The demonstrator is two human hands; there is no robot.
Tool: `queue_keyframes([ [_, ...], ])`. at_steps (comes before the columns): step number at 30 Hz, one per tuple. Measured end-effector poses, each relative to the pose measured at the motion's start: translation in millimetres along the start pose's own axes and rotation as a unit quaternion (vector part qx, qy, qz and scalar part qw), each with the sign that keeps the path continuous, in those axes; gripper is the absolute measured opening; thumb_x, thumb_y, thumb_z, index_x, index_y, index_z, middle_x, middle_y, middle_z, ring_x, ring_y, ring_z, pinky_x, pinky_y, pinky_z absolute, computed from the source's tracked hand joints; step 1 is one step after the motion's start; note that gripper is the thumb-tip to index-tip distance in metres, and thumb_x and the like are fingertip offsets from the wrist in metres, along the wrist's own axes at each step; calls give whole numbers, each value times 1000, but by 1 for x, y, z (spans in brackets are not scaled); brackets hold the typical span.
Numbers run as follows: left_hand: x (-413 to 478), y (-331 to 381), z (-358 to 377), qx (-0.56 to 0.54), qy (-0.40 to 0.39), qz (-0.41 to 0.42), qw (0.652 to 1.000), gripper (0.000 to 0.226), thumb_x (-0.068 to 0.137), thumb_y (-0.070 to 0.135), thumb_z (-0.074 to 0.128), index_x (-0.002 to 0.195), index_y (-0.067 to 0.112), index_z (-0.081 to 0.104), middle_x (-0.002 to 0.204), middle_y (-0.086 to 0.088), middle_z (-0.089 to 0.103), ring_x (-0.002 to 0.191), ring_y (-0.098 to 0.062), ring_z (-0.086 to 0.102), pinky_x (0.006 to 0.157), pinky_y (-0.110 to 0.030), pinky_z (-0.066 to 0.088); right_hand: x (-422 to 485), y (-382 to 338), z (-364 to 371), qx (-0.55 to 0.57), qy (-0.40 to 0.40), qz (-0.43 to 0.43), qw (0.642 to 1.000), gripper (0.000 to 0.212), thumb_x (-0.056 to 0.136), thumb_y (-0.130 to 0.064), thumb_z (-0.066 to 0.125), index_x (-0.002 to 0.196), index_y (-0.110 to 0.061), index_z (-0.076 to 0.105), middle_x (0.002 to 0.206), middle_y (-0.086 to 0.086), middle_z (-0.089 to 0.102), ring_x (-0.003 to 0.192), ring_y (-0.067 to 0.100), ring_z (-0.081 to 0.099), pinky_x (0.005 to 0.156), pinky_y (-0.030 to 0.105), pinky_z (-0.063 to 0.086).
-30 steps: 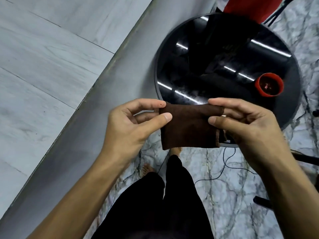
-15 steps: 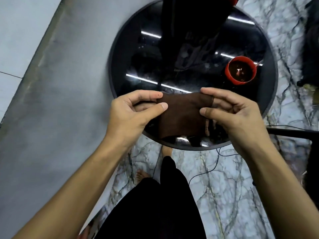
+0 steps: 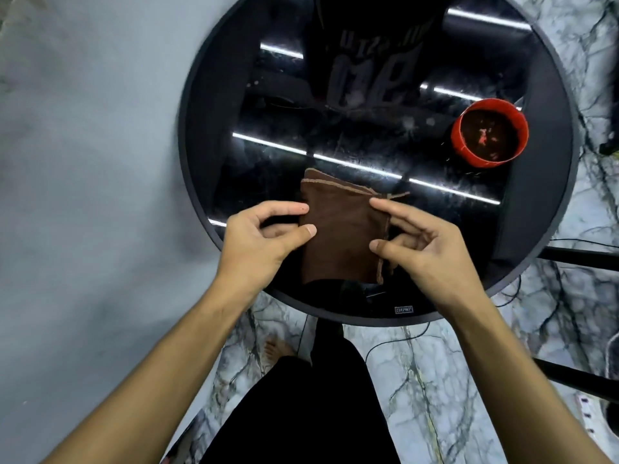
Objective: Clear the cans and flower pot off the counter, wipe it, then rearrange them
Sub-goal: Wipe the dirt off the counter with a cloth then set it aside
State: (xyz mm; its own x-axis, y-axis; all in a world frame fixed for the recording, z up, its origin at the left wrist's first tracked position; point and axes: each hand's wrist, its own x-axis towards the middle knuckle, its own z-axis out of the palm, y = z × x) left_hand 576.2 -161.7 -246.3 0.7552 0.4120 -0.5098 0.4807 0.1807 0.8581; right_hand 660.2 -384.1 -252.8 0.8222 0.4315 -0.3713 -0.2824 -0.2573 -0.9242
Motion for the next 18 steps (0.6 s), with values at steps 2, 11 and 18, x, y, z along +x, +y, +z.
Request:
queue_keyframes([
  [2,1,-7,0,6,-2,-11,1000,28,79,12,88,102,24,79,82,-10,79,87,-20,78,73,-23,59,-1,6,-1,-26,4,1,1000,49,83,-4,81,123,-32,73,64,5,71,71,7,66,90,9,46],
  [11,-1,-6,2,106,27,36,993,23,82,19,85,101,29,78,95,5,78,89,-5,75,72,-17,58,-5,4,2,-123,88,-16,988,32,84,-21,83,110,-40,77,76,-10,74,64,6,67,60,10,46],
  [18,-13,1,4,293,46,188,936,25,91,32,75,116,27,73,115,21,68,112,4,61,97,-14,47,-13,-8,0,-264,121,-73,954,32,91,-33,74,123,-31,73,118,-20,71,109,-2,63,87,18,51],
])
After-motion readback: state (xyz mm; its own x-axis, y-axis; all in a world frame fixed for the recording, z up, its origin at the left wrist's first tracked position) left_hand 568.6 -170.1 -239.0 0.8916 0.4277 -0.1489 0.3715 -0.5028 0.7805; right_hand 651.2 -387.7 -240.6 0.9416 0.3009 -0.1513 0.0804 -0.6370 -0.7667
